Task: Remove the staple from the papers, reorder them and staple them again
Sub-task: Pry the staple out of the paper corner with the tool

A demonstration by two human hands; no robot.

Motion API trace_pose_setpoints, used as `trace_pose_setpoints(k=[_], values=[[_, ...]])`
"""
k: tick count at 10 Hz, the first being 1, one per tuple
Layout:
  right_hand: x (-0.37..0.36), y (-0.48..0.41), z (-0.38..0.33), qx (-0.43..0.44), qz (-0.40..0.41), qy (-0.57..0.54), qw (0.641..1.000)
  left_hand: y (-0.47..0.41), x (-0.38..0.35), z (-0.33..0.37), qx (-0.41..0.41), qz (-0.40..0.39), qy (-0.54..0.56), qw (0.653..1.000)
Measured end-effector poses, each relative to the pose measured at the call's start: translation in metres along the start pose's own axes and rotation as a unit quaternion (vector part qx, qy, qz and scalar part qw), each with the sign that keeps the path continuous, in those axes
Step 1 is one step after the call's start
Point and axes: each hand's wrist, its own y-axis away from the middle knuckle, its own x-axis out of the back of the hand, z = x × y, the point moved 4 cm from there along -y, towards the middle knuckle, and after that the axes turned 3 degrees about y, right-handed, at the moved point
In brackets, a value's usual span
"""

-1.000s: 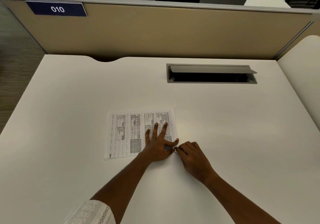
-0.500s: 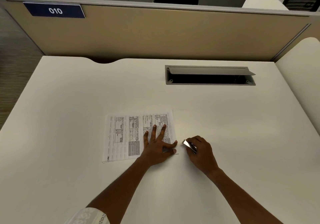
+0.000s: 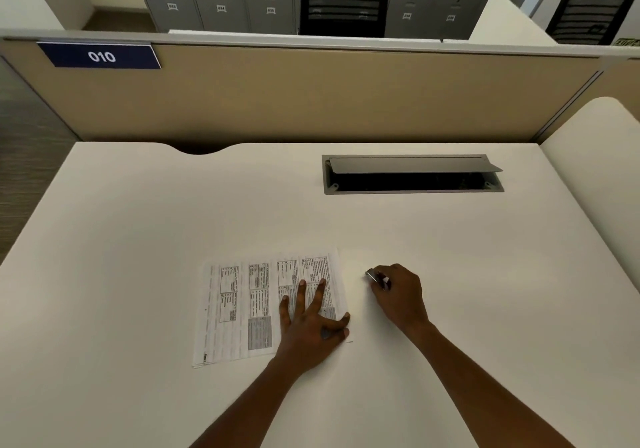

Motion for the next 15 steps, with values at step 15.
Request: trace_pose_setpoints(k=[15], values=[[0.015, -0.073, 0.019, 0.187, 0.007, 0.263, 0.947, -0.008, -0.007, -0.01, 0.01, -0.073, -0.068, 0.995]])
